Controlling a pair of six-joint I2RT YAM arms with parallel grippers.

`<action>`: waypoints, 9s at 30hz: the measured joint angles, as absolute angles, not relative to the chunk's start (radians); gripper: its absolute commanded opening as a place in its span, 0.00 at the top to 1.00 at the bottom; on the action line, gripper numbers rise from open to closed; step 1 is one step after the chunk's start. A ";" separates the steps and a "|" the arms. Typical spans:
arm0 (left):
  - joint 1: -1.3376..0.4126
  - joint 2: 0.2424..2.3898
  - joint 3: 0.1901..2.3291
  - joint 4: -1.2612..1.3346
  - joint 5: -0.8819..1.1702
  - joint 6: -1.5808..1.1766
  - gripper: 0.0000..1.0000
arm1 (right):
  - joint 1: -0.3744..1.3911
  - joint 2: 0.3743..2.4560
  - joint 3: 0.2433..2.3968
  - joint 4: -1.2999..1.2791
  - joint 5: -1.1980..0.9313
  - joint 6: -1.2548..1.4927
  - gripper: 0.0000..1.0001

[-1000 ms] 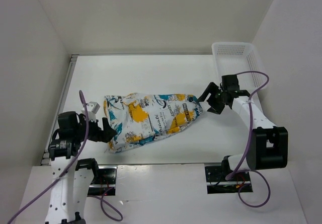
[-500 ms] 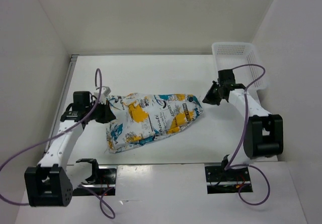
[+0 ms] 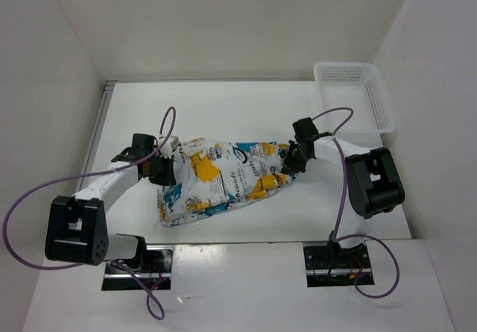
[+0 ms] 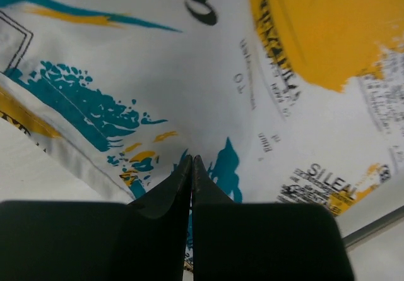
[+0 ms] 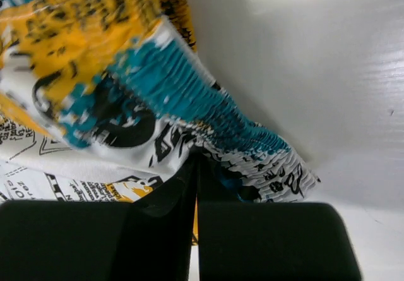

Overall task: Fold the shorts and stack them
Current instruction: Fold the shorts

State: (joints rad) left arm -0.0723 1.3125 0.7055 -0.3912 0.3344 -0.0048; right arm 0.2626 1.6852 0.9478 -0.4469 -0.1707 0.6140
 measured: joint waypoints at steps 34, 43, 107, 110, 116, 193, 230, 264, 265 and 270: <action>-0.152 1.368 0.923 -0.365 0.406 -0.004 0.75 | 0.238 1.747 1.076 -0.576 -0.156 0.443 0.21; -0.304 1.520 0.922 -0.268 0.409 -0.004 0.78 | 0.249 1.755 1.021 -0.459 -0.215 0.458 0.75; -0.304 1.631 0.915 -0.284 0.363 -0.006 0.18 | 0.174 1.726 1.431 -0.711 0.057 0.485 0.14; -0.307 1.653 0.915 -0.269 0.351 -0.007 0.31 | 0.174 1.726 1.431 -0.711 0.052 0.484 0.14; -0.308 1.679 0.916 -0.263 0.289 -0.002 1.00 | 0.174 1.723 1.431 -0.711 0.030 0.477 0.09; -0.144 1.605 0.926 -0.425 0.395 -0.004 1.00 | 0.146 1.539 1.200 -0.672 0.101 0.480 1.00; -0.096 1.481 0.970 -0.533 0.461 -0.004 0.40 | 0.130 1.566 1.080 -0.701 0.041 0.485 0.17; -0.078 1.473 1.131 -0.618 0.435 -0.004 1.00 | 0.121 1.588 1.169 -0.729 0.045 0.474 1.00; -0.068 1.466 1.140 -0.628 0.436 -0.004 1.00 | 0.121 1.582 1.181 -0.731 0.046 0.473 1.00; -0.008 1.444 1.140 -0.674 0.435 -0.004 1.00 | 0.121 1.544 1.198 -0.739 0.044 0.475 0.65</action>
State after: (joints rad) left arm -0.0082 1.4437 1.1404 -0.6743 0.4351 -0.0044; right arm 0.1215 1.5440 1.1984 -0.7387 0.0444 0.4751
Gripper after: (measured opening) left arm 0.003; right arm 0.139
